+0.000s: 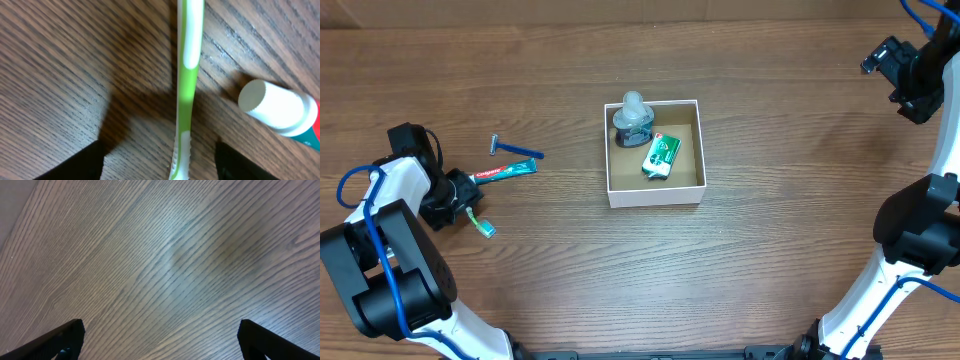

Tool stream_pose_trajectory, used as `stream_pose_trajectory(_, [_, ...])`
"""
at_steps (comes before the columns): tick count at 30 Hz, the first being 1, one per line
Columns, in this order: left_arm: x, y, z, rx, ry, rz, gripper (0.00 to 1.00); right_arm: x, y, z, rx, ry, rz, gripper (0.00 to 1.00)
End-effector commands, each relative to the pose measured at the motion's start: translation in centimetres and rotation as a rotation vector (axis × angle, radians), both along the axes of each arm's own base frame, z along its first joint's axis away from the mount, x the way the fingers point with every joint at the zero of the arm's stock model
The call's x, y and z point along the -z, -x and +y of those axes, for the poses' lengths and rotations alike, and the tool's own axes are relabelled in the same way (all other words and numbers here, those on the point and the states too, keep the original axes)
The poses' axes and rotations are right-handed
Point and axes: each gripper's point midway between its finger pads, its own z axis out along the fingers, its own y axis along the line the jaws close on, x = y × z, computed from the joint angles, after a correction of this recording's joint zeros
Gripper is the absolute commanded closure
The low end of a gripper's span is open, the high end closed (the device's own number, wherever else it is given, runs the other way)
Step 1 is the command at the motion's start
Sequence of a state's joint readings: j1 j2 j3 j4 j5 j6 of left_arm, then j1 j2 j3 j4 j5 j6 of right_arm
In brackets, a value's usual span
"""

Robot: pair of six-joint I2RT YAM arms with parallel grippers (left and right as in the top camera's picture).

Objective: Pack container
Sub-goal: 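Reach the left gripper to the green toothbrush and grasp it, then carry the toothbrush with the left gripper and drop it in the box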

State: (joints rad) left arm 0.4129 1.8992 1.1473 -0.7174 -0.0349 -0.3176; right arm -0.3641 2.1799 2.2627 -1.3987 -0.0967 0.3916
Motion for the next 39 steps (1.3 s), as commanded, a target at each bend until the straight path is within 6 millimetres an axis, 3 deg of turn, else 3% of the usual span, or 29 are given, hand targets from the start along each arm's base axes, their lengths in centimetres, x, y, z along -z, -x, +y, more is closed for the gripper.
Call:
stream_pose_trajectory(1, [4.9, 1.9, -2.1, 0.013, 0.114, 0.108, 0.61, -1.7, -0.4, -0.1, 0.001, 0.023, -0.045, 0.0])
stream_pose_trajectory(2, [5.3, 2.0, -2.2, 0.013, 0.119, 0.118, 0.72, -1.7, -0.4, -0.1, 0.001, 0.023, -0.045, 0.0])
stream_pose_trajectory(3, [5.5, 2.1, -2.2, 0.012, 0.12, 0.121, 0.75, -1.7, -0.4, -0.1, 0.001, 0.023, -0.045, 0.0])
stream_pose_trajectory(5, [5.4, 2.0, -2.2, 0.009, 0.12, 0.119, 0.9, -1.7, -0.4, -0.1, 0.001, 0.023, -0.045, 0.0])
stream_pose_trajectory(7, [5.4, 1.6, -2.6, 0.005, 0.146, 0.098, 0.95, -1.7, -0.4, -0.1, 0.001, 0.023, -0.045, 0.0])
stream_pose_trajectory(11, [4.5, -0.4, -3.7, 0.019, 0.228, 0.025, 0.96, -1.7, -0.4, -0.1, 0.001, 0.023, -0.045, 0.0])
stream_pose_trajectory(16, [-1.7, -5.8, -5.5, 0.178, 0.287, -0.072, 0.96, -1.7, -0.4, -0.1, 0.001, 0.023, -0.045, 0.0])
stream_pose_trajectory(21, [-11.2, -11.7, -9.8, 0.401, 0.224, -0.182, 0.96, -1.7, -0.4, -0.1, 0.001, 0.023, -0.045, 0.0])
stream_pose_trajectory(24, [-17.3, -14.0, -14.7, 0.581, 0.183, -0.274, 0.96, -1.7, -0.4, -0.1, 0.001, 0.023, -0.045, 0.0])
stream_pose_trajectory(27, [-22.6, -14.8, -21.9, 0.794, 0.122, -0.366, 0.96, -1.7, -0.4, -0.1, 0.001, 0.023, -0.045, 0.0])
stream_pose_trajectory(30, [-26.5, -14.2, -30.9, 0.994, 0.04, -0.475, 0.95, -1.7, -0.4, -0.1, 0.001, 0.023, -0.045, 0.0])
stream_pose_trajectory(32, [-27.5, -13.1, -36.6, 1.092, 0.005, -0.533, 0.93, -1.7, -0.4, -0.1, 0.001, 0.023, -0.045, 0.0])
stream_pose_trajectory(34, [-27.8, -11.7, -40.8, 1.162, -0.026, -0.567, 0.92, -1.7, -0.4, -0.1, 0.001, 0.023, -0.045, 0.0])
stream_pose_trajectory(36, [-28.0, -10.1, -43.7, 1.242, -0.095, -0.584, 0.92, -1.7, -0.4, -0.1, 0.001, 0.023, -0.045, 0.0])
stream_pose_trajectory(39, [-26.9, -7.9, -45.6, 1.536, -0.208, -0.536, 0.92, -1.7, -0.4, -0.1, 0.001, 0.023, -0.045, 0.0])
